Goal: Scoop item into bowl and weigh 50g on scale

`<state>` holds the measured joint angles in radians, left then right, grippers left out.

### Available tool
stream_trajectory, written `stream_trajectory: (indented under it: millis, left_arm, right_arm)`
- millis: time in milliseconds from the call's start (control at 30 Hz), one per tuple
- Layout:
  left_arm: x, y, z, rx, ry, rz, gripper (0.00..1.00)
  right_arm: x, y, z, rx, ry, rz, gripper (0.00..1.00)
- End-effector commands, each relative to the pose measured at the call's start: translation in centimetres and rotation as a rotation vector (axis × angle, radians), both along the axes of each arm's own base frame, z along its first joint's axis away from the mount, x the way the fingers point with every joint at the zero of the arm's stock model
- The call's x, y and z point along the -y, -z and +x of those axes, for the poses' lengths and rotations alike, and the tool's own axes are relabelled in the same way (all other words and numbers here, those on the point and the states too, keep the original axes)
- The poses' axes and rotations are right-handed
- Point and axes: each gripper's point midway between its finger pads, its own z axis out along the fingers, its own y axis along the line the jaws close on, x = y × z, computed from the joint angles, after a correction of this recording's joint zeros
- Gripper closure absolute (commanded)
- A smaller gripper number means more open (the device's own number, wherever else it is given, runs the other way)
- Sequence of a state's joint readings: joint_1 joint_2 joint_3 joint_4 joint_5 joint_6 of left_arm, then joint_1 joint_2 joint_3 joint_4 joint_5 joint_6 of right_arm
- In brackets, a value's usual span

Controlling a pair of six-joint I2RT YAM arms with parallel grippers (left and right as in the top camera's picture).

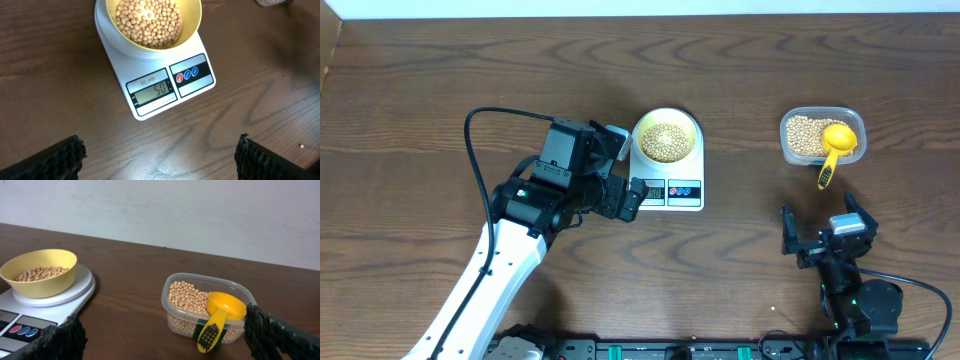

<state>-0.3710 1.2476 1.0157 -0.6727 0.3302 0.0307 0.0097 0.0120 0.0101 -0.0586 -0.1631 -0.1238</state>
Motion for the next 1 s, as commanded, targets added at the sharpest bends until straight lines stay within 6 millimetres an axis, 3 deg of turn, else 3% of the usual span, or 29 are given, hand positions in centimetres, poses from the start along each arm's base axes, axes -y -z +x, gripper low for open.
stream_trajectory:
  millis: [0,967]
  left_arm:
    - [-0.19,-0.02,0.15,0.01,0.004,0.011,0.02]
    - [-0.19,-0.02,0.15,0.01,0.004,0.011,0.02]
  right_arm:
    - [-0.03,-0.01,0.0,0.012,-0.001,-0.039,0.01]
    - [-0.04,0.19,-0.02,0.006,-0.002,-0.048,0.01]
